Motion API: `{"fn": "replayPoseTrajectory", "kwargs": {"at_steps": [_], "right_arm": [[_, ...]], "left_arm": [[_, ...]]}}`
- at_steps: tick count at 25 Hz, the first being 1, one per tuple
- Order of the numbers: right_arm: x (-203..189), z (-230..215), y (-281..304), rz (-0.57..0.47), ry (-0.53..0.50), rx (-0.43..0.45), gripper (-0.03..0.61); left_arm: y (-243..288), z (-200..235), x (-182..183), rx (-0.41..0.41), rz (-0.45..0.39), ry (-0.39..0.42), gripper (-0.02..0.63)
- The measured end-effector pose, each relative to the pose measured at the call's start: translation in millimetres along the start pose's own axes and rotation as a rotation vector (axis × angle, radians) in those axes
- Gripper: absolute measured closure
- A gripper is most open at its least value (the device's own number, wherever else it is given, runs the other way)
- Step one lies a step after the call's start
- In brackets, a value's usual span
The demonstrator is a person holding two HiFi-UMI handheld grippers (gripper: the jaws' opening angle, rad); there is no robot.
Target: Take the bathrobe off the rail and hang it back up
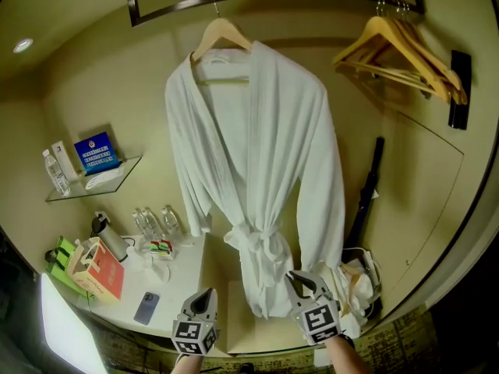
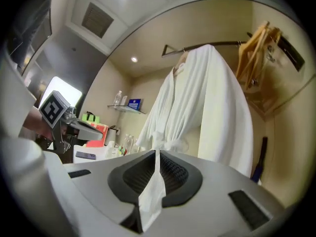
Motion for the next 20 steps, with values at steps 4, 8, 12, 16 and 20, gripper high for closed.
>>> {"fn": "replayPoseTrajectory", "kwargs": {"at_steps": [4, 8, 12, 16, 20], "right_arm": [[82.9, -35.3, 20.5, -0.088, -0.148, -0.072, 0.493], [166.3, -72.4, 39.9, -0.153, -0.275, -0.178, 0.476], [248.6, -113.8, 54.7, -0.198, -0.407, -0.313, 0.451], [318.3, -150.1, 67.8, -0.19, -0.567, -0.444, 0.415], [366.1, -182.9, 88.2, -0.147, -0.704, -0.558, 0.384]], "left_arm": [[40.4, 7.2, 51.0, -0.07, -0.097, 0.009, 0.614], [78.2, 12.6, 126.0, -0.154, -0.236, 0.015, 0.614], [106.1, 4.7, 207.3, -0.221, -0.341, 0.063, 0.614], [127.7, -9.6, 288.5, -0.29, -0.459, 0.1, 0.614], [142.5, -23.9, 357.6, -0.348, -0.545, 0.123, 0.614]]}}
Point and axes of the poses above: the fingertips, and each gripper's own axes: y forward along the fingers, z to its left, x out of its top, the point moved 1 cm from there along -y, backward along the fingers, and after that the axes turned 8 degrees about -y, right-handed, at the moved point
